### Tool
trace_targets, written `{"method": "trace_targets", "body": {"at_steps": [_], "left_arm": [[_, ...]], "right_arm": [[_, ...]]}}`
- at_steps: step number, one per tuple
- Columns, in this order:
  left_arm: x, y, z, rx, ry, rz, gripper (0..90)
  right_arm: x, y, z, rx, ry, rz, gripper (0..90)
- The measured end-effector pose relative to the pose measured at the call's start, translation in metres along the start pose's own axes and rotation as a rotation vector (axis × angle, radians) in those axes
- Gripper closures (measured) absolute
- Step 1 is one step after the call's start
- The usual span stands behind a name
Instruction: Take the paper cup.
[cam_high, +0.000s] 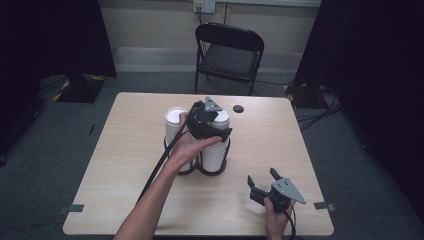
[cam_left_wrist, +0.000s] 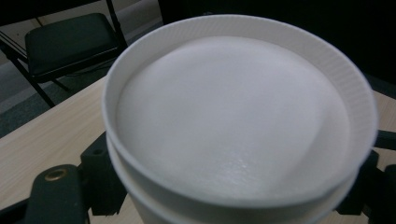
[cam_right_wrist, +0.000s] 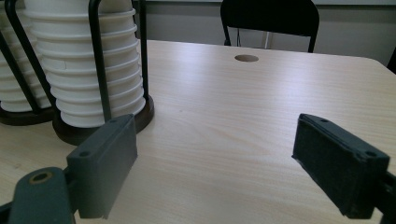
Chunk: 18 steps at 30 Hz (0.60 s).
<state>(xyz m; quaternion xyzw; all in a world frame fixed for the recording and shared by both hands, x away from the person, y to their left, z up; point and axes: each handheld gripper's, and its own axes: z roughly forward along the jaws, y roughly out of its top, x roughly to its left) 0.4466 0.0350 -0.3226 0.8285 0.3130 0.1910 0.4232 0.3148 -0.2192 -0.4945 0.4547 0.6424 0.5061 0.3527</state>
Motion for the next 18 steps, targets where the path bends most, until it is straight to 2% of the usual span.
{"method": "trace_targets", "body": {"at_steps": [18], "left_arm": [[-0.0005,-0.0003,-0.0016,-0.008,0.004,-0.011,19.0]], "right_arm": [[-0.0005,0.0000,0.0000,0.000,0.005,0.002,13.2]]}}
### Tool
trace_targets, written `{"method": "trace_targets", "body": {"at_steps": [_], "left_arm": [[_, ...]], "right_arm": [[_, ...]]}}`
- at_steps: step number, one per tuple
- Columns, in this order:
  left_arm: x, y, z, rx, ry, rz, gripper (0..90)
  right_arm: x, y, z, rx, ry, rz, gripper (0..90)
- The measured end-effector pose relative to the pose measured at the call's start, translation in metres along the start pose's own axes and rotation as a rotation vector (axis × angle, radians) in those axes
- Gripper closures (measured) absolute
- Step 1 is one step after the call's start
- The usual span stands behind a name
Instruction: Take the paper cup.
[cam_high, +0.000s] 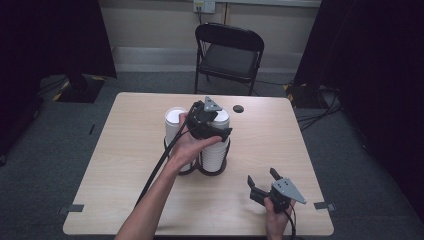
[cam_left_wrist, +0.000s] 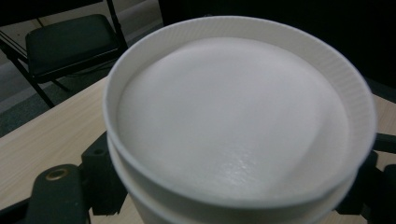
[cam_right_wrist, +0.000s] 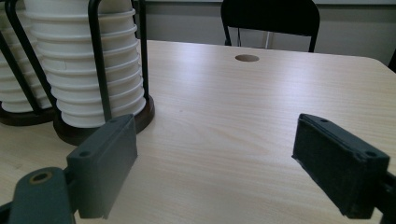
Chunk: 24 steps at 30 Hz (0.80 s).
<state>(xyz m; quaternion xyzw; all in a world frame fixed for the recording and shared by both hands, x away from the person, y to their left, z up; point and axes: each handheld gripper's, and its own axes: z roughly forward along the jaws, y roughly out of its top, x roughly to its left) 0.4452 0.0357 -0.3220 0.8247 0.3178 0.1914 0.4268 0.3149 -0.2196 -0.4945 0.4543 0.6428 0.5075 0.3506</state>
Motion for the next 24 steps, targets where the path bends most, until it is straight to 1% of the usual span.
{"method": "trace_targets", "body": {"at_steps": [3,5,6,9,12,14,15,16,17,18,20,22,24], "left_arm": [[0.000,0.001,-0.002,-0.015,-0.004,-0.011,18.9],[-0.001,0.002,-0.007,-0.046,0.008,-0.026,19.0],[-0.002,0.003,-0.007,-0.060,0.008,-0.034,19.0],[0.000,0.004,-0.011,-0.079,-0.002,-0.044,18.9],[0.000,0.004,-0.013,-0.086,0.002,-0.032,19.0],[-0.001,0.005,-0.015,-0.094,0.016,-0.018,19.1],[-0.003,0.005,-0.016,-0.100,0.027,-0.018,19.1],[-0.005,0.006,-0.019,-0.108,0.044,-0.010,19.1],[-0.006,0.007,-0.019,-0.112,0.044,-0.006,19.1],[-0.005,0.008,-0.020,-0.118,0.039,-0.013,19.0],[-0.003,0.009,-0.022,-0.141,0.046,-0.022,19.1],[0.000,0.009,-0.025,-0.159,0.025,-0.046,19.2],[0.001,0.010,-0.027,-0.171,0.021,-0.047,19.2]], "right_arm": [[0.000,0.000,0.000,-0.001,0.001,-0.001,13.3],[0.000,0.000,0.000,-0.001,0.001,-0.001,13.3],[0.000,0.000,0.000,-0.002,0.000,-0.001,13.3],[0.001,0.000,0.000,0.002,-0.002,-0.006,13.4],[0.001,0.000,0.000,-0.001,-0.003,-0.005,13.4],[0.001,0.000,0.000,0.001,-0.002,-0.004,13.4],[0.001,0.000,0.000,0.001,-0.001,-0.004,13.4],[0.001,0.000,0.000,0.001,-0.001,-0.005,13.4],[0.001,0.000,0.000,-0.001,-0.002,-0.004,13.4],[0.001,0.000,0.000,0.000,-0.002,-0.004,13.4],[0.001,0.000,0.000,0.000,-0.002,-0.005,13.4],[0.001,0.000,0.000,-0.001,-0.003,-0.004,13.4],[0.001,0.000,0.000,0.001,-0.002,-0.003,13.4]]}}
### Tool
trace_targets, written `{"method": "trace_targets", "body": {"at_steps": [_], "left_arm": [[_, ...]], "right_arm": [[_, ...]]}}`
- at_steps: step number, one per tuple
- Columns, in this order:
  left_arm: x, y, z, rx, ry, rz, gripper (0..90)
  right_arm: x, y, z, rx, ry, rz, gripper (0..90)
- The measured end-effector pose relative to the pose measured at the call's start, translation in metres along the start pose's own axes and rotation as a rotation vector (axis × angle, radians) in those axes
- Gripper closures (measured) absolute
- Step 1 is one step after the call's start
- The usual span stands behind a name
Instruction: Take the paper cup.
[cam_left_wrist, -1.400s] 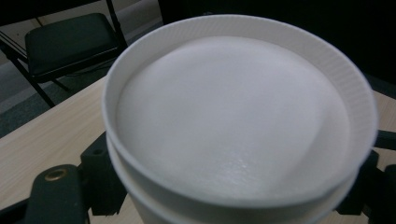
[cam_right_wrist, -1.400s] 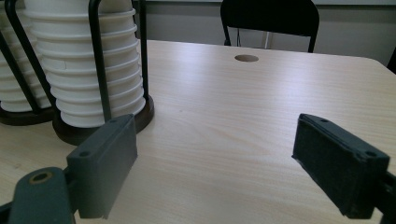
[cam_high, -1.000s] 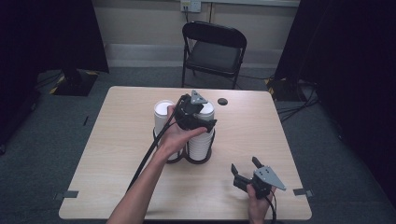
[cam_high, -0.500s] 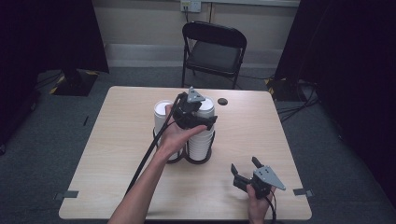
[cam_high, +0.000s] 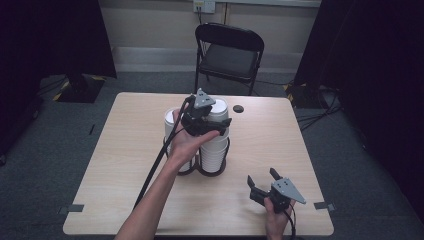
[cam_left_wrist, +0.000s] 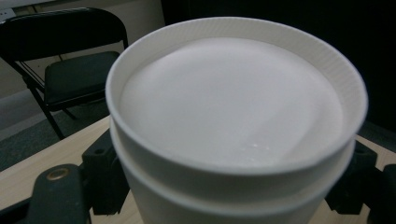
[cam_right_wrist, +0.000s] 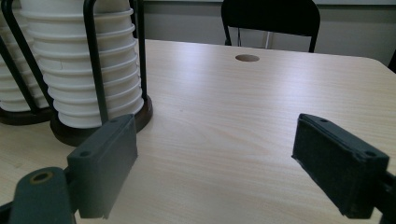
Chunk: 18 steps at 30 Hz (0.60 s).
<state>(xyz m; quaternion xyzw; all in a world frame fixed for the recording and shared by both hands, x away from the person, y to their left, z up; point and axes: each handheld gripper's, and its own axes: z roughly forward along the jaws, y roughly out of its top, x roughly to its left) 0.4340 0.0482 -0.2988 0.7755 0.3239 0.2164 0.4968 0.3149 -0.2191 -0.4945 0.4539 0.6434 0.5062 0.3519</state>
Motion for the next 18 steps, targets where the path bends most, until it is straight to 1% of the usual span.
{"method": "trace_targets", "body": {"at_steps": [2,4,5,8,12,13,14,16,18], "left_arm": [[0.000,0.001,-0.001,-0.008,0.003,0.010,19.2],[0.000,0.002,-0.003,-0.027,-0.005,0.005,19.2],[0.000,0.003,-0.004,-0.034,-0.007,0.013,19.2],[0.000,0.005,-0.009,-0.069,-0.013,0.009,19.2],[0.000,0.008,-0.014,-0.100,-0.012,0.007,19.3],[0.001,0.009,-0.016,-0.104,-0.011,0.004,19.3],[0.002,0.009,-0.016,-0.115,-0.023,-0.013,19.3],[0.005,0.010,-0.017,-0.119,-0.020,-0.034,19.3],[0.008,0.010,-0.018,-0.115,-0.037,-0.049,19.3]], "right_arm": [[0.000,0.000,0.000,0.001,0.002,-0.002,13.4],[0.000,0.000,0.000,0.000,0.001,0.001,13.4],[0.000,0.000,0.000,0.001,0.002,0.002,13.4],[0.000,0.000,0.000,0.003,0.004,0.001,13.4],[0.000,0.000,0.000,0.004,0.003,0.001,13.4],[0.000,0.000,0.000,0.004,0.004,0.001,13.4],[0.000,0.000,0.000,0.005,0.004,0.001,13.4],[0.000,0.000,0.001,0.006,0.004,0.000,13.4],[0.000,0.000,0.000,0.005,0.004,0.001,13.4]]}}
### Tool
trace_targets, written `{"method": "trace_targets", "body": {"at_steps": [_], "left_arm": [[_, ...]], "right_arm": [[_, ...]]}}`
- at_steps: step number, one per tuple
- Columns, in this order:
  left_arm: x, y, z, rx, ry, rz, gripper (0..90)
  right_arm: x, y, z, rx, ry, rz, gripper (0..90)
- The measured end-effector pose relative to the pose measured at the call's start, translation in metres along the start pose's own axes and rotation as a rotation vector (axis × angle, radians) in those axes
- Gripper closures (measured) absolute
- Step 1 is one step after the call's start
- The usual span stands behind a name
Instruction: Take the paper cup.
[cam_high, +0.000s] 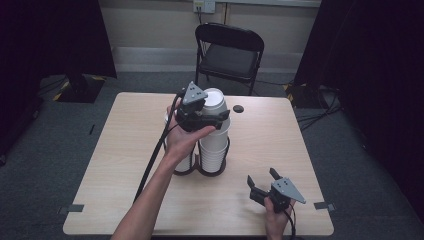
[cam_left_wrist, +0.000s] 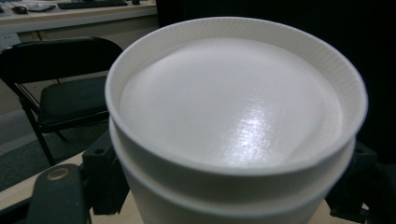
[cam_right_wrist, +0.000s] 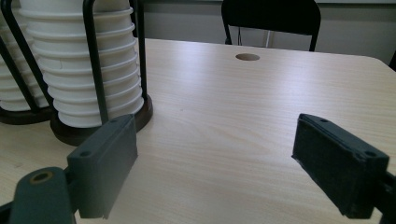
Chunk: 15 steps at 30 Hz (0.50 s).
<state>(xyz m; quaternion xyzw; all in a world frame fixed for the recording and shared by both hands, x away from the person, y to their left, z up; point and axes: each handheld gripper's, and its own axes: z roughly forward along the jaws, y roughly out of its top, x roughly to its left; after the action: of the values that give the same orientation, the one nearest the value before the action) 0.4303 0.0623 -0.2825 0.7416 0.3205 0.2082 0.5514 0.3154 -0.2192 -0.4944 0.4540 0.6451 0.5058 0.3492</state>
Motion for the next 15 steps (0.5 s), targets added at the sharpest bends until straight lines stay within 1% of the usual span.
{"method": "trace_targets", "body": {"at_steps": [2,5,7,11,15], "left_arm": [[0.000,0.000,-0.001,0.004,-0.001,0.001,19.3],[0.001,0.001,-0.003,-0.008,0.001,-0.014,19.4],[0.001,0.002,-0.005,-0.023,-0.001,-0.022,19.3],[0.000,0.003,-0.011,-0.047,-0.002,-0.012,19.3],[0.000,0.005,-0.017,-0.084,-0.015,-0.017,19.4]], "right_arm": [[0.000,0.000,0.000,0.000,0.001,0.001,13.4],[0.000,0.000,0.000,-0.001,0.000,0.001,13.4],[0.000,0.000,0.000,-0.001,0.001,0.001,13.4],[0.000,0.000,0.000,-0.001,0.001,0.002,13.4],[0.000,0.000,0.000,-0.001,0.001,0.001,13.4]]}}
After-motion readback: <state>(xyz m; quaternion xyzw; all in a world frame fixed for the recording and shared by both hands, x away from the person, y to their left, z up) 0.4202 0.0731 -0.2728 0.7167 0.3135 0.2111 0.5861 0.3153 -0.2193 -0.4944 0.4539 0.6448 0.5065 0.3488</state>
